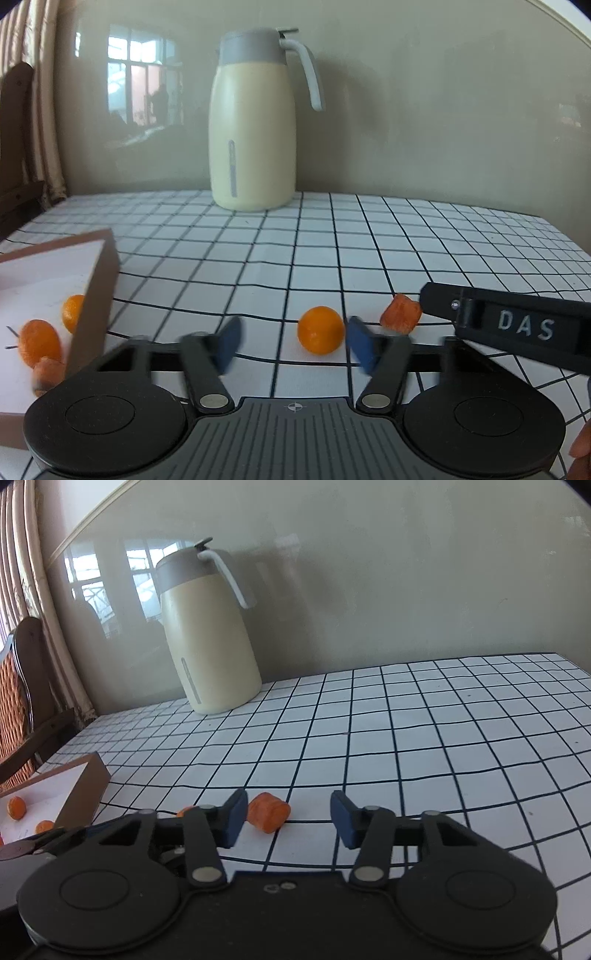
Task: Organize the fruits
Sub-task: 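Grasp a tangerine with the left tool while the right tool grasps the reddish-orange piece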
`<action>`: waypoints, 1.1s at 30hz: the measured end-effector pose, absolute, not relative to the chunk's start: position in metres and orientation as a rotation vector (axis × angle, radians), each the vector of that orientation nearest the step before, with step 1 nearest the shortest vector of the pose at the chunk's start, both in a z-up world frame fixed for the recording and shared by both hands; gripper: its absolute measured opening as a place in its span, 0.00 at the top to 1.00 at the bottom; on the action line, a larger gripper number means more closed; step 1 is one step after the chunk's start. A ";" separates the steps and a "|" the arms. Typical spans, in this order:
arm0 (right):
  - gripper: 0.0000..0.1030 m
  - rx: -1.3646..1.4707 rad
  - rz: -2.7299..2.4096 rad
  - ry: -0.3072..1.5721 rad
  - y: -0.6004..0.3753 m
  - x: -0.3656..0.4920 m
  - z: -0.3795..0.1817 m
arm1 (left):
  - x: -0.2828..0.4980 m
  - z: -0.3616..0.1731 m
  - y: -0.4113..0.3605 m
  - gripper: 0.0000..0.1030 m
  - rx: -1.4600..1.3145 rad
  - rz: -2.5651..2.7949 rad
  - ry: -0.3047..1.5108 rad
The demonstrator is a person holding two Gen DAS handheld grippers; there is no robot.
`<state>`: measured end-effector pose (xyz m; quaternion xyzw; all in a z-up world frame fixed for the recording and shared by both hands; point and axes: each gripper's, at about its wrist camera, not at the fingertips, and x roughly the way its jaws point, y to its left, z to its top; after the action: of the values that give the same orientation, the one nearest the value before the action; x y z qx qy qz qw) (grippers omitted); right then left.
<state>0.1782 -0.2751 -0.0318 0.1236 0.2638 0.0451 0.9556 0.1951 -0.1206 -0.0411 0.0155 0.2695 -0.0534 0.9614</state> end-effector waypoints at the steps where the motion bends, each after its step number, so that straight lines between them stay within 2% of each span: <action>1: 0.62 0.254 0.094 0.537 -0.274 0.180 -0.032 | 0.197 -0.042 -0.121 0.48 0.023 -0.117 0.548; 9: 0.62 0.270 0.102 0.573 -0.273 0.194 -0.036 | 0.208 -0.046 -0.129 0.48 0.035 -0.161 0.581; 10: 0.62 0.274 0.102 0.579 -0.272 0.195 -0.037 | 0.210 -0.047 -0.128 0.53 0.031 -0.164 0.594; 11: 0.62 0.275 0.103 0.584 -0.271 0.197 -0.038 | 0.212 -0.048 -0.127 0.62 0.023 -0.177 0.605; 14: 0.62 0.273 0.107 0.591 -0.269 0.199 -0.039 | 0.213 -0.048 -0.130 0.69 0.039 -0.189 0.615; 33: 0.63 0.273 0.107 0.633 -0.257 0.215 -0.046 | 0.210 -0.048 -0.111 0.70 0.052 -0.148 0.613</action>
<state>0.2151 -0.2570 -0.0461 0.1337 0.3103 0.0524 0.9397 0.2095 -0.1109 -0.0478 0.0256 0.3014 -0.0728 0.9504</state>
